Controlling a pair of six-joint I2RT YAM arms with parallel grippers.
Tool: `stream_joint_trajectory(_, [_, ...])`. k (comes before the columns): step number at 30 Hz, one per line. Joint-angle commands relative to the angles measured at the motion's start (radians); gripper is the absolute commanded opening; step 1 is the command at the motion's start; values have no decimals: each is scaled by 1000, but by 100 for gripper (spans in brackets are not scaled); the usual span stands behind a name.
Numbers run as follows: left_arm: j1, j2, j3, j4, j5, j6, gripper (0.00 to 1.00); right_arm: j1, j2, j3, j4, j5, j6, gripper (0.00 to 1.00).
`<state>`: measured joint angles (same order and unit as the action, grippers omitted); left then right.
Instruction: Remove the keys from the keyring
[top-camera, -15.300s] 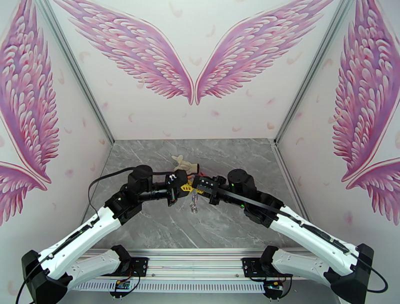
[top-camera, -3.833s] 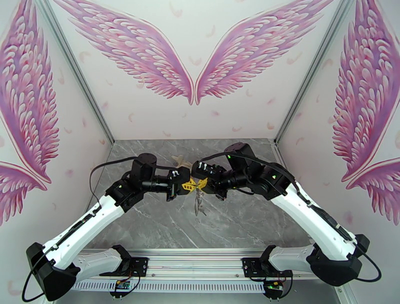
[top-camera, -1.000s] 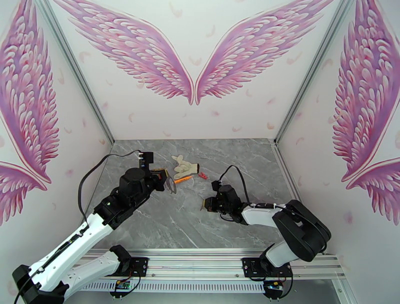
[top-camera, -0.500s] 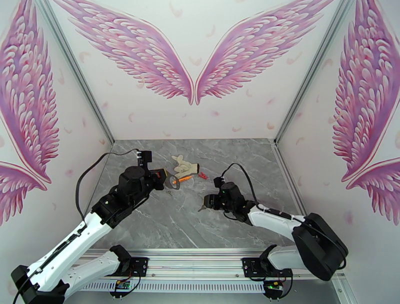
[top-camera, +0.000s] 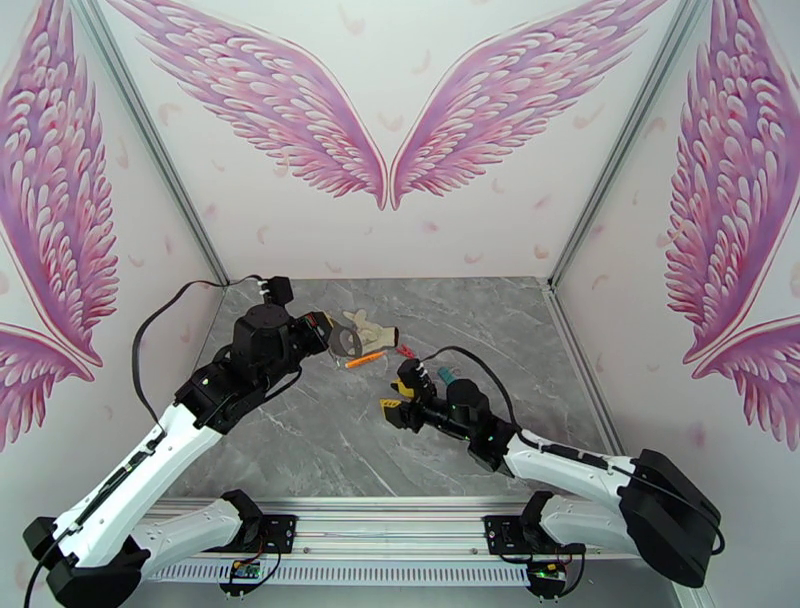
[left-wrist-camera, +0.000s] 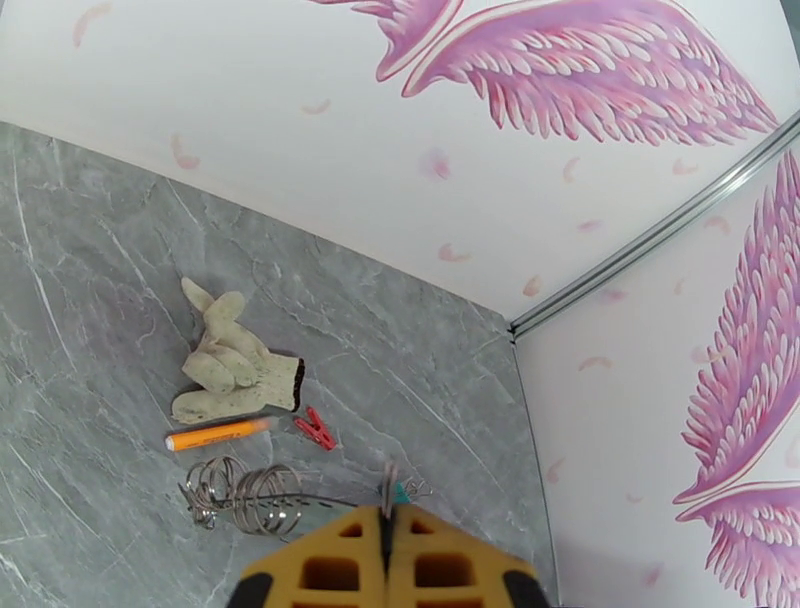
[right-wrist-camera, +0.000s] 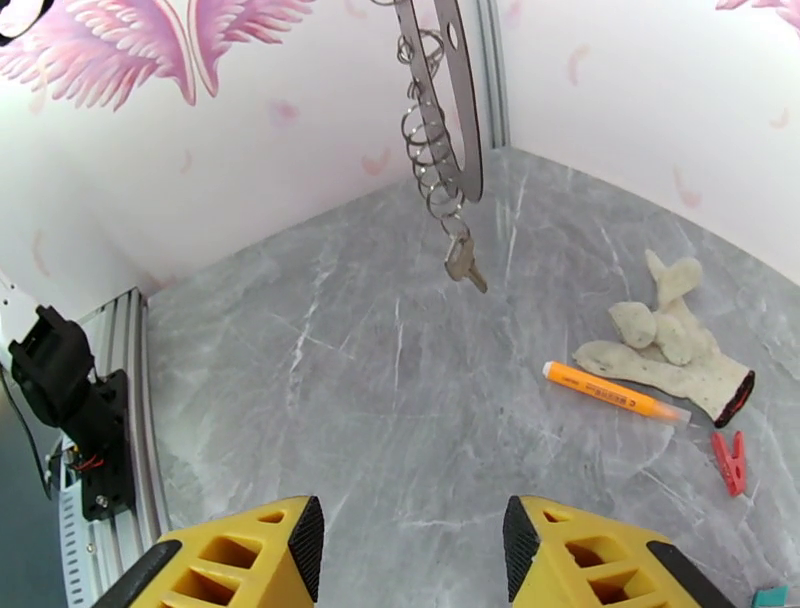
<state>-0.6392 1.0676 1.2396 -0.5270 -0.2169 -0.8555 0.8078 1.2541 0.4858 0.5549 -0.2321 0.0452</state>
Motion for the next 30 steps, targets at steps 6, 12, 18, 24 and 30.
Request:
stream_joint_trajectory(6, [6, -40, 43, 15, 12, -220, 0, 65, 127, 18, 310, 166, -128, 56])
stream_joint_trajectory(12, [6, -69, 99, 100, 90, -243, 0, 65, 240, 64, 429, 10, -78, 56])
stream_joint_trajectory(18, [3, -84, 160, 94, 206, -154, 0, 17, 247, 130, 341, -249, -19, 57])
stream_joint_trajectory(24, [6, -89, 167, 147, 349, -59, 0, -61, 275, 206, 297, -481, 62, 57])
stream_joint_trajectory(30, [6, -42, 230, 131, 501, 16, 0, -105, 303, 297, 227, -664, 110, 57])
